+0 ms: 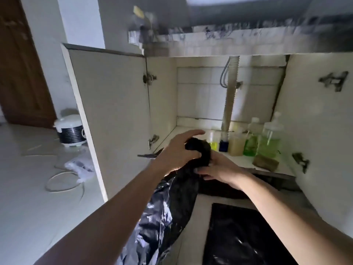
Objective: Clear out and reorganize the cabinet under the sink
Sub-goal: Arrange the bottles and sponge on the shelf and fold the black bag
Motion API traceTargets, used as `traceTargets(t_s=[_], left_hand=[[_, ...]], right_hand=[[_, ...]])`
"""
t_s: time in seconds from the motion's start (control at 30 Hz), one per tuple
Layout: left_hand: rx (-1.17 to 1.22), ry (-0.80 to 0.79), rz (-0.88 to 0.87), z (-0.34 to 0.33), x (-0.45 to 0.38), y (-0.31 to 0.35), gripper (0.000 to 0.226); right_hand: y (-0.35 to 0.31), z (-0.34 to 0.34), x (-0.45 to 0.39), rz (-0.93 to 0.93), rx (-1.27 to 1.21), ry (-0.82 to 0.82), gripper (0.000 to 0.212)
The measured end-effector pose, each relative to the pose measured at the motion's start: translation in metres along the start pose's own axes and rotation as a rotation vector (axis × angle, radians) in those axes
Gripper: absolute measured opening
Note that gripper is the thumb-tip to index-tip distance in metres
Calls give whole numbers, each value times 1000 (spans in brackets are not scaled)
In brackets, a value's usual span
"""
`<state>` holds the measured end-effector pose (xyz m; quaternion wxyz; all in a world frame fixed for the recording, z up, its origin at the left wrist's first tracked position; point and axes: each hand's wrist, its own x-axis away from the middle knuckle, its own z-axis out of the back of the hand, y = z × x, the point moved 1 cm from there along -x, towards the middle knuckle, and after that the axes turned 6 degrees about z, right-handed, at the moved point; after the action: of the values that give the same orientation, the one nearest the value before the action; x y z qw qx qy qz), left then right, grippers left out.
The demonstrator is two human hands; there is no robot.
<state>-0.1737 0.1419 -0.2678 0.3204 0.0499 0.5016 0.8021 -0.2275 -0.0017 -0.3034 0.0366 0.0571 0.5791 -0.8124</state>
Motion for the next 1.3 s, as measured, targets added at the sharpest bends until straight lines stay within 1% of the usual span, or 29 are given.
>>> traceTargets(t_s=[0.03, 0.1, 0.17, 0.2, 0.27, 0.33, 0.37, 0.4, 0.47, 0.5, 0.53, 0.57, 0.6, 0.63, 0.67, 0.73, 0.8, 0.83, 0.93, 0.97, 1.0, 1.03, 1.07, 1.1, 1.13, 1.17, 1.2, 1.27, 1.3], left_hand=[[37, 46, -43, -7, 0, 7, 70], [73, 77, -25, -24, -3, 10, 94], [28, 76, 28, -44, -5, 11, 109], [-6, 87, 29, -54, -6, 12, 107], [-87, 65, 12, -75, -8, 20, 84], [-188, -21, 9, -97, -7, 31, 41], [-239, -40, 0, -106, -5, 36, 21], [-297, -32, -21, -115, -7, 38, 15], [-381, -17, -1, -127, -12, 35, 20], [-392, -21, 29, -128, -16, 31, 24], [-394, -25, 53, -129, -20, 27, 25], [-413, -39, 74, -128, -22, 22, 23], [-451, -63, 78, -126, -25, 16, 21], [-507, -95, 79, -123, -26, 11, 26], [-570, -122, 88, -121, -28, 5, 32], [-597, -124, 127, -117, -27, -1, 31], [-532, -82, 150, -114, -25, -2, 22], [-452, -58, 163, -112, -24, 0, 17], [-151, -48, 209, -109, -25, 8, 18], [-77, -46, 214, -109, -25, 11, 18], [-35, -40, 203, -109, -24, 17, 19], [-33, -28, 172, -110, -23, 21, 20], [-55, -15, 122, -111, -23, 27, 20], [-90, -6, 63, -113, -22, 31, 20], [-136, -4, 4, -114, -21, 35, 21], [-190, 3, -60, -116, -20, 40, 22], [-243, 13, -129, -118, -18, 44, 24], [-303, 29, -253, -120, -13, 54, 26], [-313, 29, -297, -121, -11, 58, 26]], right_hand=[[-8, 15, 2, 33, 71, 118, 28], [-21, 49, 7, 117, 101, 361, 15], [-30, 83, 18, 156, -20, 538, 10], [-33, 98, 24, 162, -78, 615, 10], [-37, 125, 41, 164, -137, 740, 14], [-32, 147, 59, 165, -179, 797, 12], [-29, 155, 70, 143, -189, 803, 12], [-22, 164, 79, 131, -176, 808, 12], [-11, 178, 102, 120, 123, 816, 8], [-8, 181, 113, 121, 314, 807, 12], [-5, 183, 121, 141, 448, 798, 15], [-4, 183, 128, 167, 521, 791, 11], [-2, 184, 133, 183, 546, 804, 8], [-1, 186, 137, 176, 556, 834, 12], [1, 189, 138, 159, 549, 865, 20], [2, 192, 140, 121, 525, 885, 34], [2, 194, 141, 102, 503, 906, 38], [2, 196, 141, 87, 519, 914, 38], [3, 197, 141, -37, 634, 895, 30], [3, 195, 141, -103, 716, 876, 33], [4, 192, 141, -155, 865, 849, 43], [3, 187, 140, -197, 1041, 826, 61], [-1, 179, 138, -186, 1178, 820, 79], [-7, 168, 136, -105, 1259, 822, 92], [-13, 157, 134, 14, 1302, 812, 98], [-20, 146, 131, 129, 1326, 758, 98], [-24, 135, 127, 186, 1351, 654, 96], [-20, 122, 118, 133, 1339, 415, 81], [-15, 121, 114, 66, 1308, 336, 65]])
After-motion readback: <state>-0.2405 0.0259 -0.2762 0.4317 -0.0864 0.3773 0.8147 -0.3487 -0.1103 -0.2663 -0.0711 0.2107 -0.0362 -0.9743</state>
